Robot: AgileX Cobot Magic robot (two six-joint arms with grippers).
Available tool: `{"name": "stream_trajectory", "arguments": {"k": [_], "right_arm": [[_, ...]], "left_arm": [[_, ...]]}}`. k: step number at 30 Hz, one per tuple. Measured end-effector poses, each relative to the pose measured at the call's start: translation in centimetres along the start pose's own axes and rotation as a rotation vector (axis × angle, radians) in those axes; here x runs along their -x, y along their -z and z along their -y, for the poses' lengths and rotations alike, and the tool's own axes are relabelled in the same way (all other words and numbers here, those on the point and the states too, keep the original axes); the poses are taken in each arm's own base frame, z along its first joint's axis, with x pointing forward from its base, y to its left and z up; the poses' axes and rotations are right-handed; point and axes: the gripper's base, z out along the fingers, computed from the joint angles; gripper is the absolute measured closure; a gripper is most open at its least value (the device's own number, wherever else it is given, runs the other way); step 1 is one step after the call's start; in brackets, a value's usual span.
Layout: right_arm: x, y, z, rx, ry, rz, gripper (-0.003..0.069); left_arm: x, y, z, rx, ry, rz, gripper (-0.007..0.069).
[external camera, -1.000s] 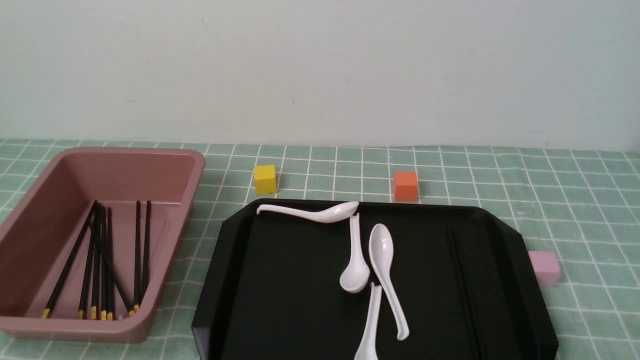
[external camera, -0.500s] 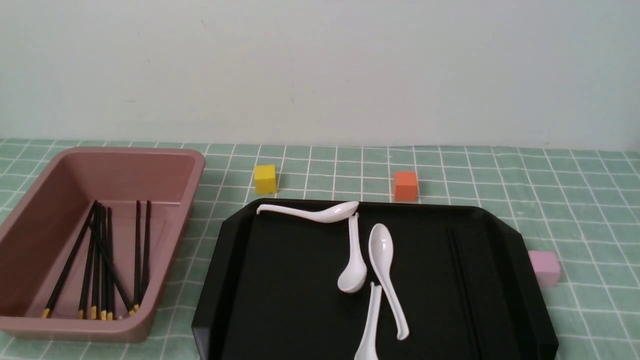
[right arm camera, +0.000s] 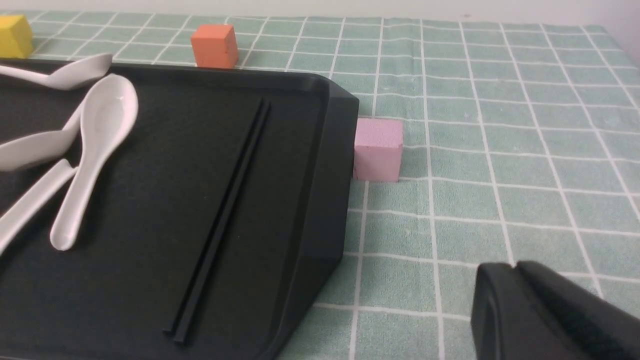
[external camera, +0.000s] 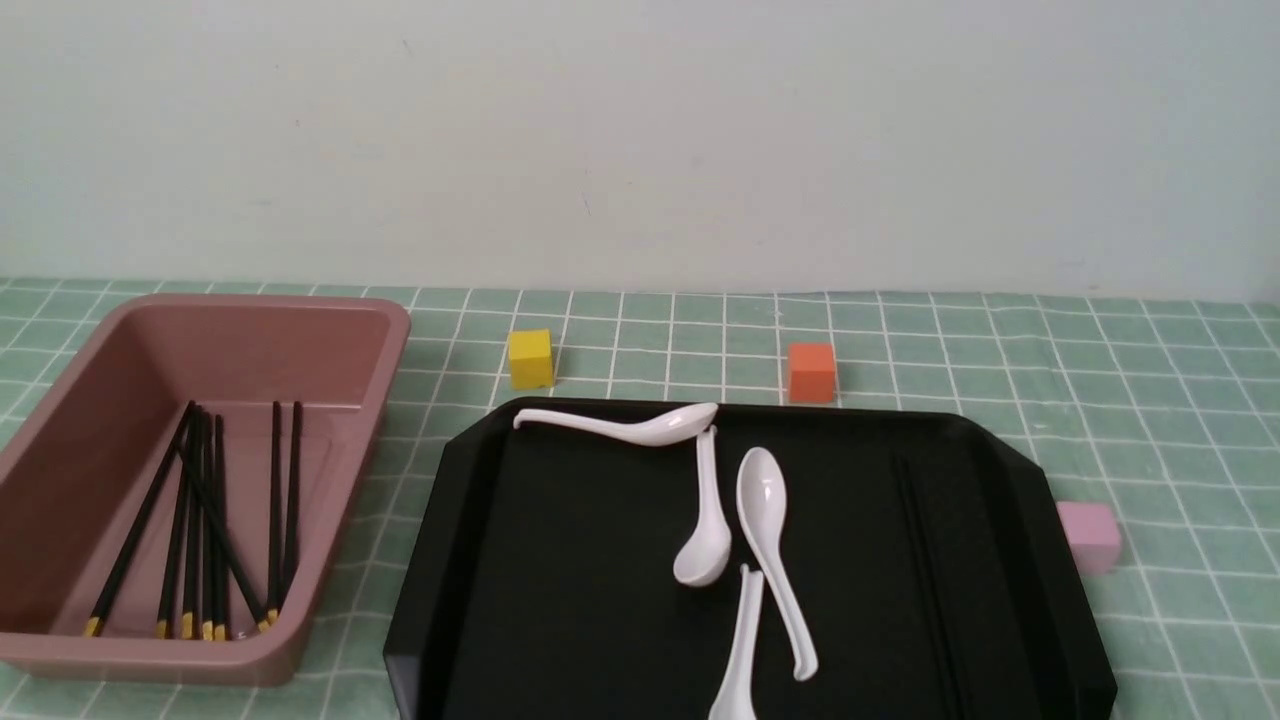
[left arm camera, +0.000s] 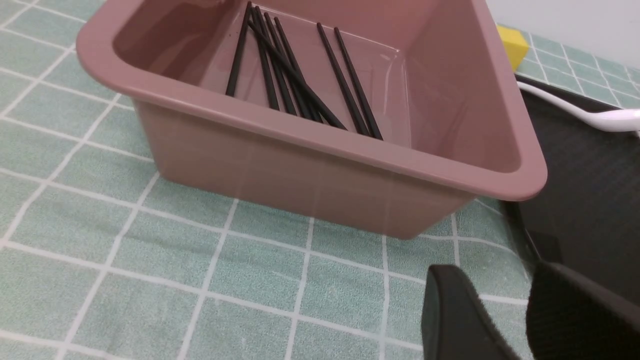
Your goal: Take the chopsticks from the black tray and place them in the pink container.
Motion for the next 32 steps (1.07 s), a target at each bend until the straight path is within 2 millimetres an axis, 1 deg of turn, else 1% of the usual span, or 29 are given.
{"name": "stream_trajectory", "arguments": {"k": [32], "right_arm": [[0.00, 0.00, 0.00, 0.000, 0.000, 0.000, 0.0562]], "left_arm": [[0.00, 0.00, 0.00, 0.000, 0.000, 0.000, 0.0386]]}}
